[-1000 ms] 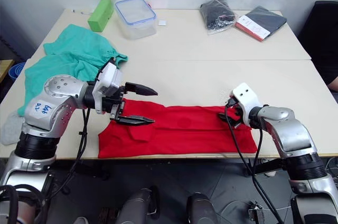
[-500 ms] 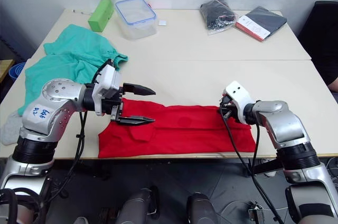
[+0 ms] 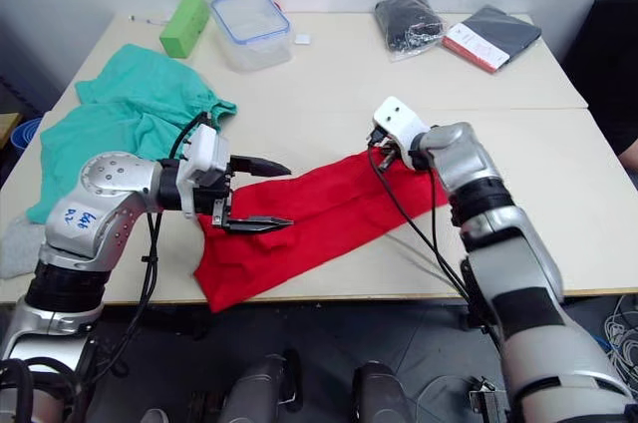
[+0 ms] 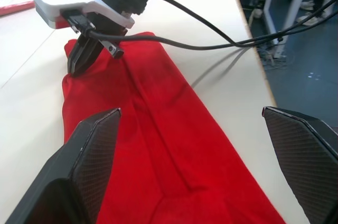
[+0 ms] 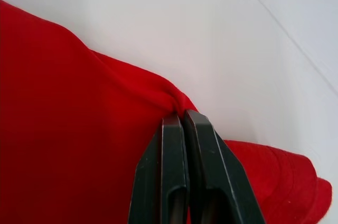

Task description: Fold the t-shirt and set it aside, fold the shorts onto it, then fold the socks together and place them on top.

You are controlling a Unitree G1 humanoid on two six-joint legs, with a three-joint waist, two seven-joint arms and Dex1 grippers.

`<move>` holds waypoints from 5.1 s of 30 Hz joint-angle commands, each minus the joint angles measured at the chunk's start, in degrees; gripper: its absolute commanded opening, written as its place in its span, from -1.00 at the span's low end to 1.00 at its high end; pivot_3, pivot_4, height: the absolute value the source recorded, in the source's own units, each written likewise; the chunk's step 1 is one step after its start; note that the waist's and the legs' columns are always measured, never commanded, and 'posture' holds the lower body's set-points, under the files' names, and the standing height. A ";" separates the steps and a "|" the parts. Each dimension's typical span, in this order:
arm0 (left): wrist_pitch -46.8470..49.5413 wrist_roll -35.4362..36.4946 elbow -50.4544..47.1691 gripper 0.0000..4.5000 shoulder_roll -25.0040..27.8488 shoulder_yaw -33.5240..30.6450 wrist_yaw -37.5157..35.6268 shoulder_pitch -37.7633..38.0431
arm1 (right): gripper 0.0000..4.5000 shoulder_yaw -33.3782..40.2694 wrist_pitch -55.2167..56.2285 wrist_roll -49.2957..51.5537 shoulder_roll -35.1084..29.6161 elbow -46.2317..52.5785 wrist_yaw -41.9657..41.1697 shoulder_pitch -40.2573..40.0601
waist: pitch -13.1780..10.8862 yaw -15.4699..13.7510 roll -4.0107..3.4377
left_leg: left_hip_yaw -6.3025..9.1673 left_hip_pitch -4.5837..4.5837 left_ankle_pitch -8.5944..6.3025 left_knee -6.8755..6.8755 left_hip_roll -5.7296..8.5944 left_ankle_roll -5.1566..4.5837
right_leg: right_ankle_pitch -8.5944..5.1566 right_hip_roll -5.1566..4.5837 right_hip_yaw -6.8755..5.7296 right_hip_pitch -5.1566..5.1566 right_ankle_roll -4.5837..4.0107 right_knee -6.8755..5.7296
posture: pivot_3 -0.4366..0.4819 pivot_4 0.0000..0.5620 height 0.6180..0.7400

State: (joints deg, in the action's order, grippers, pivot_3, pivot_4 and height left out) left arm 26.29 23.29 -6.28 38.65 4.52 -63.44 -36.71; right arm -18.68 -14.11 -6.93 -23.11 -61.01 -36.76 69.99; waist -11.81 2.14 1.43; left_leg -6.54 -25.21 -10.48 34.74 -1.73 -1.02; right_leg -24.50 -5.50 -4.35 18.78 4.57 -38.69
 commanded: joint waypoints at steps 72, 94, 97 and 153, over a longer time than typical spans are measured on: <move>9.96 -18.17 17.55 -1.00 -6.56 0.00 -0.84 2.50 | -0.99 25.86 -23.07 14.19 4.17 18.44 15.56 -6.71 | 0.27 1.25 0.49 | -0.48 0.00 0.13 -0.17 -0.01 0.07 | -0.03 0.00 0.74 0.74 -0.07 -0.80 | -0.05 -0.47 1.00; 33.11 -3.44 3.24 0.24 0.57 -5.97 7.30 2.59 | 0.21 21.68 -34.50 17.30 1.36 47.26 6.29 -19.70 | 0.26 0.68 0.47 | -0.32 -0.04 0.25 -0.37 -0.02 0.18 | -0.04 0.09 0.83 0.73 -0.08 -0.69 | -0.05 -0.47 1.00; 28.43 -4.46 12.65 0.67 1.97 -3.21 3.73 -4.47 | 0.68 20.83 -44.53 21.22 -1.13 68.71 5.61 -31.35 | 0.26 -0.44 0.47 | -0.28 -0.10 0.26 -0.55 -0.01 0.20 | -0.04 0.11 0.80 0.74 -0.09 -0.42 | -0.05 -0.47 1.00; 7.45 -14.84 45.08 -1.00 -20.95 -6.71 13.86 -17.67 | -1.00 15.03 -46.48 30.90 -10.10 51.13 -2.27 -26.98 | 0.35 -0.12 0.86 | -0.33 -0.15 0.28 -0.27 0.02 0.07 | -0.02 0.04 0.66 0.76 -0.06 -0.54 | -0.05 -0.47 1.00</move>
State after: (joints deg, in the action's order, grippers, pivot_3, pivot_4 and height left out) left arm 30.68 6.58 45.31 17.90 -1.34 -50.96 -55.53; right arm -3.72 -62.33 24.78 -32.48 -8.91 -38.00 41.79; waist -11.46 2.02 2.29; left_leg -6.87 -25.36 -10.20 34.48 -1.71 -0.95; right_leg -24.52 -5.46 -3.67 19.53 4.51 -39.24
